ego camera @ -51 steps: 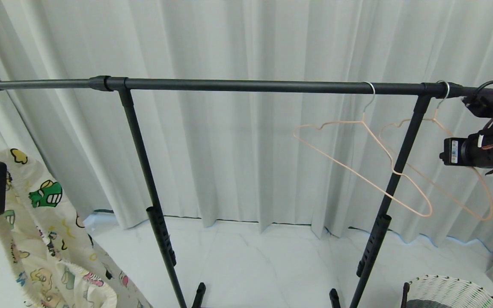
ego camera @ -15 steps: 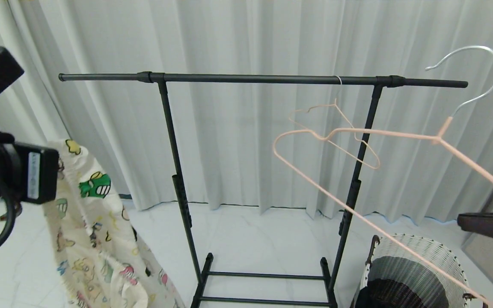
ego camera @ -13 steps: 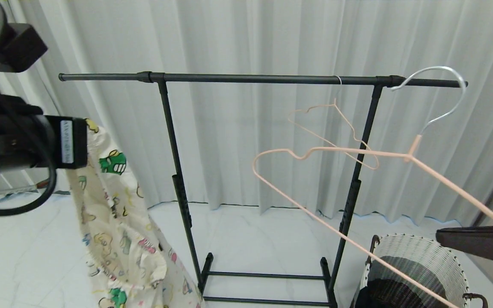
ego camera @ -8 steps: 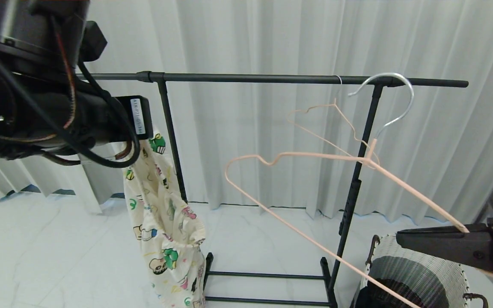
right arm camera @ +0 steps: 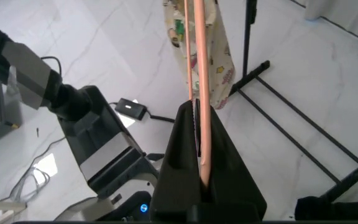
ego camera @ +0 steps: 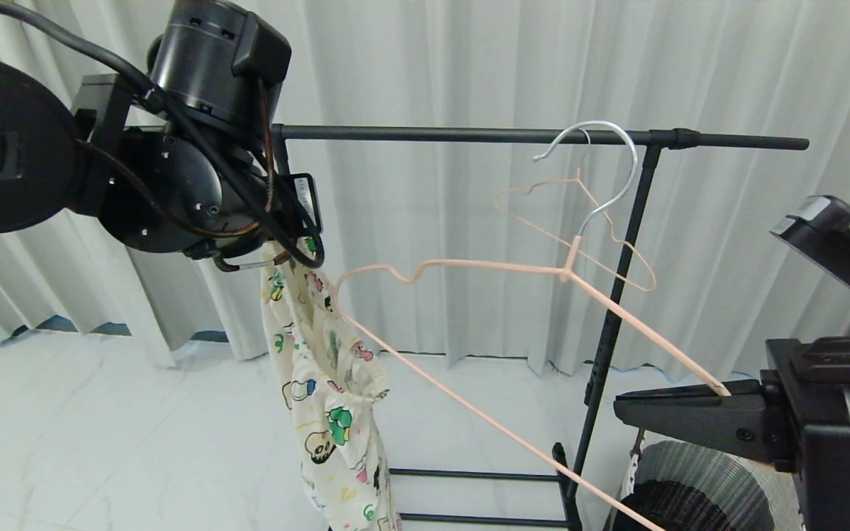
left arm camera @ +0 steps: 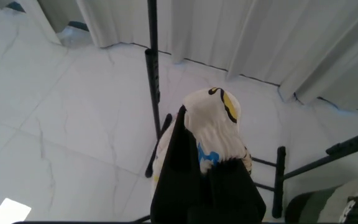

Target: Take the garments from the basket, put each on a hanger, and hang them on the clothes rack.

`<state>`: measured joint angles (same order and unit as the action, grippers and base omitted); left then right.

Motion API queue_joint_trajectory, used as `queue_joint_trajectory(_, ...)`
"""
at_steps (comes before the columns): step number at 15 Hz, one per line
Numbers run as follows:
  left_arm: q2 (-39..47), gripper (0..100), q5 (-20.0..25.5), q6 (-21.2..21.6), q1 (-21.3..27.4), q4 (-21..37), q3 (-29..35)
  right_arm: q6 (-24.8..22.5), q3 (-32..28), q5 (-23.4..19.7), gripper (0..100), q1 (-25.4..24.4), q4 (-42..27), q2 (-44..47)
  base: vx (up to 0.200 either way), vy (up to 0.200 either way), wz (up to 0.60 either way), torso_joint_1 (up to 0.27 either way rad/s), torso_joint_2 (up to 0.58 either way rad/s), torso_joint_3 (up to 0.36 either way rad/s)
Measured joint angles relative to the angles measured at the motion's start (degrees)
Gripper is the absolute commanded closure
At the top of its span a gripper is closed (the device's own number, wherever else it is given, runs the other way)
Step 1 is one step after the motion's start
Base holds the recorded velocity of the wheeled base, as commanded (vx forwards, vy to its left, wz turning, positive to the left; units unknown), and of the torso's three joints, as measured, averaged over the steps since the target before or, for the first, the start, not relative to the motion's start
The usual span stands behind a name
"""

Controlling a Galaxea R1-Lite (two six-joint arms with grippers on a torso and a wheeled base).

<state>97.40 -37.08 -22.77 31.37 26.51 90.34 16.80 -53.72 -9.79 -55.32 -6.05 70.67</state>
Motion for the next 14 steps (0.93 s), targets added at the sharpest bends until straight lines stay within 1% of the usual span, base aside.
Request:
queue_joint_trajectory(3, 1.0, 100, -0.8, -1.7, 0.4, -0.1, 1.8, -0.1, -0.3, 0.1, 100, -1.3, 0.5, 0.5, 0.0, 0.0, 0.0, 0.0, 0.0, 0.0)
queue_joint_trajectory(5, 1.3, 100, -1.3, -2.0, 1.2, -0.2, 2.3, 0.0, -0.5, 0.2, 100, -1.5, 2.6, 1.5, 0.0, 0.0, 0.0, 0.0, 0.0, 0.0)
queue_joint_trajectory(9, 1.3, 100, -1.3, -2.0, 1.9, -0.3, 2.5, 1.5, -1.5, 0.8, 100, -1.5, 10.4, 5.6, 0.0, 0.0, 0.0, 0.0, 0.0, 0.0)
queue_joint_trajectory(10, 1.3, 100, -1.6, -2.0, 2.0, -0.2, 2.5, 1.7, -1.8, 1.5, 100, -1.5, 12.2, 6.8, 0.0, 0.0, 0.0, 0.0, 0.0, 0.0)
queue_joint_trajectory(12, 1.3, 100, -3.1, -2.0, 2.0, -0.2, 2.5, 2.2, -2.4, 4.6, 100, -1.5, 14.2, 9.4, 0.0, 0.0, 0.0, 0.0, 0.0, 0.0)
queue_joint_trajectory(14, 1.3, 100, -4.7, -2.4, 2.2, -0.2, 2.5, 3.9, -3.2, 6.7, 100, -1.5, 15.7, 11.6, 0.0, 0.0, 0.0, 0.0, 0.0, 0.0)
